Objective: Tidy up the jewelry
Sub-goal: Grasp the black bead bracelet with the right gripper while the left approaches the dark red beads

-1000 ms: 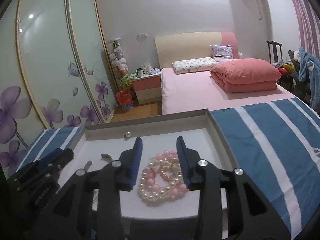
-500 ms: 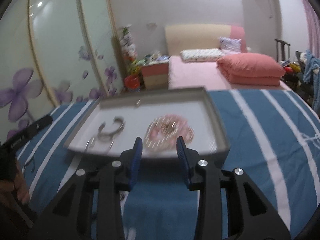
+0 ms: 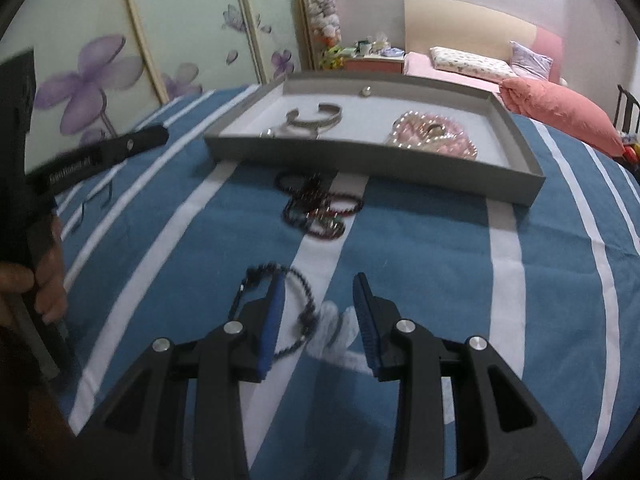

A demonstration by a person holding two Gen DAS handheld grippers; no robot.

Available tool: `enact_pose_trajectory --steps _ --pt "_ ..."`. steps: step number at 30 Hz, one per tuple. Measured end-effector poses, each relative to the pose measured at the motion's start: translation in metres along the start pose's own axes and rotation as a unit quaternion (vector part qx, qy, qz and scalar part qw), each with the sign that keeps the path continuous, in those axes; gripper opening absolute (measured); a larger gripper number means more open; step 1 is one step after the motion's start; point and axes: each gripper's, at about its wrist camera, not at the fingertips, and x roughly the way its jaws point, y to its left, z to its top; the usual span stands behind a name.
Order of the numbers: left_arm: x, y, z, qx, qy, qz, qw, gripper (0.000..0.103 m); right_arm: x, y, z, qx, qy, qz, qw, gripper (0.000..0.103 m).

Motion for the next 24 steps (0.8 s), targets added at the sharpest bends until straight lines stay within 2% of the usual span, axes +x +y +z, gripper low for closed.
enact_pose_trajectory --steps 3,5,7,10,12,17,20,24 --pt "-0.002 -0.005 -0.003 0.007 0.003 -0.004 1.0 0.041 0.003 0.001 -0.004 -0.008 0.011 -0.008 1.0 0.033" --pt "-0.001 -0.011 -0.004 0.012 0.006 -0.008 0.9999 0.042 0.004 0.003 -0.006 -0.015 0.012 -0.016 1.0 0.026" --pt "0.002 -0.017 -0.005 0.017 0.011 -0.012 0.9997 0.044 0.003 0.004 -0.008 -0.027 0.011 -0.028 0.999 0.012" --pt "0.007 -0.029 -0.007 0.025 0.021 -0.021 0.9992 0.047 0.001 -0.001 -0.009 -0.028 0.011 -0.03 0.999 0.012" --pt "0.012 -0.04 -0.009 0.036 0.029 -0.029 0.9985 0.051 0.0 -0.01 -0.008 -0.024 0.009 -0.054 0.998 0.011" --pt "0.027 -0.073 -0.013 0.07 0.051 -0.04 0.9954 0.058 -0.003 -0.078 0.001 0.084 0.004 -0.12 0.989 0.011" --pt "0.046 -0.095 -0.015 0.094 0.077 -0.036 0.9919 0.06 -0.006 -0.098 0.0 0.109 0.001 -0.124 0.986 0.011" --pt "0.069 -0.113 -0.019 0.108 0.114 -0.03 0.9872 0.06 -0.006 -0.097 -0.003 0.096 -0.001 -0.128 0.987 0.012"
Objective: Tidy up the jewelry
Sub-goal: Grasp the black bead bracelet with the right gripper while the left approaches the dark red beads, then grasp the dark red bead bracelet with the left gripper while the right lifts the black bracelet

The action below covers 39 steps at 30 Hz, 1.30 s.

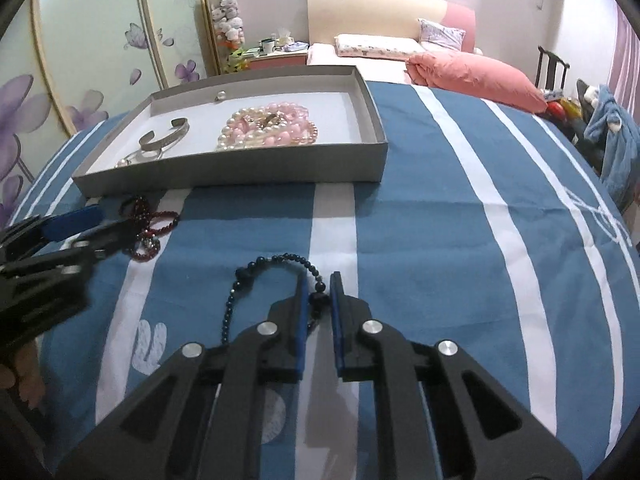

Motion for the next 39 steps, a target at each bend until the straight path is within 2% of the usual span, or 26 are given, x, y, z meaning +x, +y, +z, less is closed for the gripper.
enact_pose_trajectory --steps 8,10,12,15,20,25,39 --pt "0.018 -0.006 0.006 0.003 0.023 0.026 0.9994 0.062 0.0 0.002 0.002 0.004 0.0 0.009 1.0 0.012" --pt "0.018 -0.005 0.006 0.002 0.021 0.027 0.9994 0.053 0.0 0.002 0.002 0.003 0.0 0.009 1.0 0.012" --pt "0.016 -0.002 0.006 0.003 0.018 0.031 0.9994 0.022 0.0 0.002 0.002 0.003 0.001 0.008 1.0 0.012" --pt "0.012 0.008 0.003 0.003 0.02 0.027 0.9994 0.012 0.001 0.003 0.003 0.001 0.001 0.007 1.0 0.012" --pt "-0.004 0.036 -0.013 0.006 0.019 0.036 0.9992 0.011 0.001 0.011 0.005 -0.006 0.002 0.016 1.0 0.012" --pt "-0.019 0.063 -0.028 -0.003 0.02 0.028 0.9994 0.012 0.004 0.027 0.007 -0.025 0.002 0.033 0.999 0.012" --pt "-0.018 0.066 -0.031 -0.011 0.016 0.021 0.9996 0.02 0.004 0.029 0.005 -0.028 0.004 0.033 0.999 0.012"
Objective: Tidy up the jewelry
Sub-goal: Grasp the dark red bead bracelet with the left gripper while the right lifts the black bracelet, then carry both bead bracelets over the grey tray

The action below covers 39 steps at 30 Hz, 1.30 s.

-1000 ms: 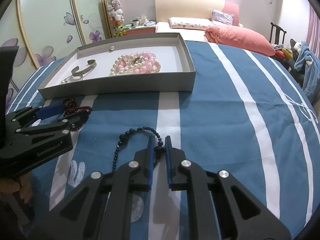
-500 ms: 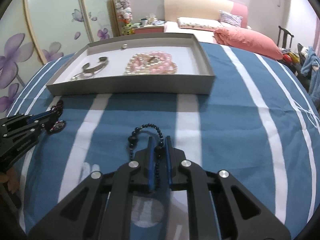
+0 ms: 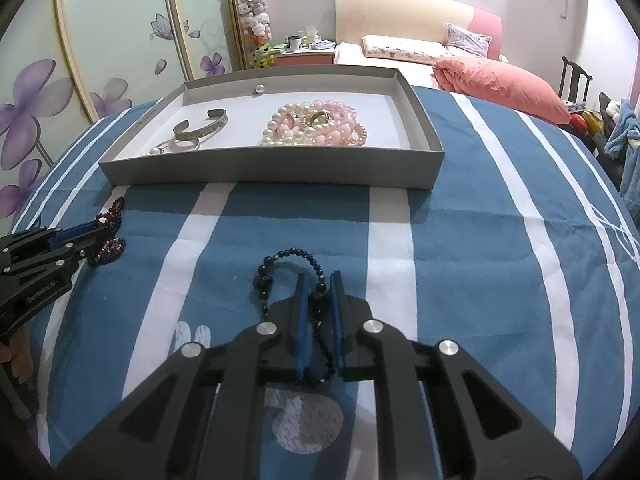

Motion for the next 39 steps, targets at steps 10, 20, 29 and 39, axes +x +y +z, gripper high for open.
enact_pose_trajectory --steps 10,20,29,39 --pt "-0.001 0.005 0.0 -0.019 -0.001 -0.002 0.9998 0.012 -0.001 -0.003 0.0 0.011 -0.002 0.006 1.0 0.011" --pt "-0.013 0.017 -0.005 -0.051 -0.016 -0.004 0.9986 0.01 -0.028 -0.013 0.005 0.049 -0.059 0.027 0.997 0.011" --pt "-0.048 0.011 -0.004 -0.066 -0.095 -0.001 0.9933 0.01 -0.051 -0.004 0.009 0.055 -0.116 0.05 0.99 0.011" --pt "-0.063 -0.006 -0.002 -0.05 -0.141 0.003 0.9888 0.01 -0.065 0.013 0.01 0.041 -0.152 0.049 0.986 0.011"
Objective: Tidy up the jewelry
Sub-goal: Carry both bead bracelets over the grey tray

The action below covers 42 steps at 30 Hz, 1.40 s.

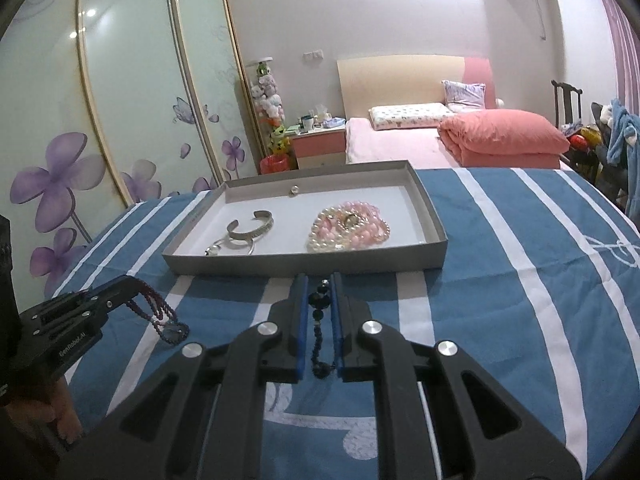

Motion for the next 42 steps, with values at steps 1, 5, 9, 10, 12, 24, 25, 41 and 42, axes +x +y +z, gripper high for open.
enact_pose_trajectory --steps 1,5,9,10,12,24,25,41,42 --pt "-0.001 -0.001 0.0 0.001 -0.002 0.001 1.0 0.01 0.0 0.001 0.001 -0.001 -0.002 0.0 1.0 0.011" --pt "-0.001 -0.003 0.0 0.0 -0.005 0.001 1.0 0.01 -0.001 0.005 0.001 -0.005 -0.008 -0.002 1.0 0.011" --pt "-0.001 -0.003 0.0 -0.001 -0.005 0.002 1.0 0.01 -0.002 0.006 0.001 -0.008 -0.011 -0.004 1.0 0.011" --pt "-0.001 -0.003 0.0 0.0 -0.005 0.001 1.0 0.01 -0.002 0.006 0.0 -0.008 -0.011 -0.005 1.0 0.011" --pt "-0.001 -0.002 0.0 0.0 -0.005 0.001 1.0 0.01 -0.002 0.007 0.0 -0.009 -0.011 -0.005 1.0 0.011" --pt "-0.002 -0.003 0.0 -0.001 -0.009 0.001 1.0 0.01 -0.002 0.007 0.0 -0.01 -0.015 -0.007 1.0 0.011" --pt "-0.002 -0.003 0.0 -0.001 -0.01 0.001 0.9999 0.01 -0.004 0.007 0.0 -0.011 -0.02 -0.01 1.0 0.011" --pt "-0.024 -0.024 0.019 0.021 -0.092 0.02 0.9953 0.01 -0.04 0.028 0.018 -0.062 -0.14 -0.043 0.987 0.011" --pt "-0.024 -0.026 0.021 0.022 -0.097 0.02 0.9948 0.01 -0.041 0.03 0.019 -0.066 -0.146 -0.044 0.986 0.011"
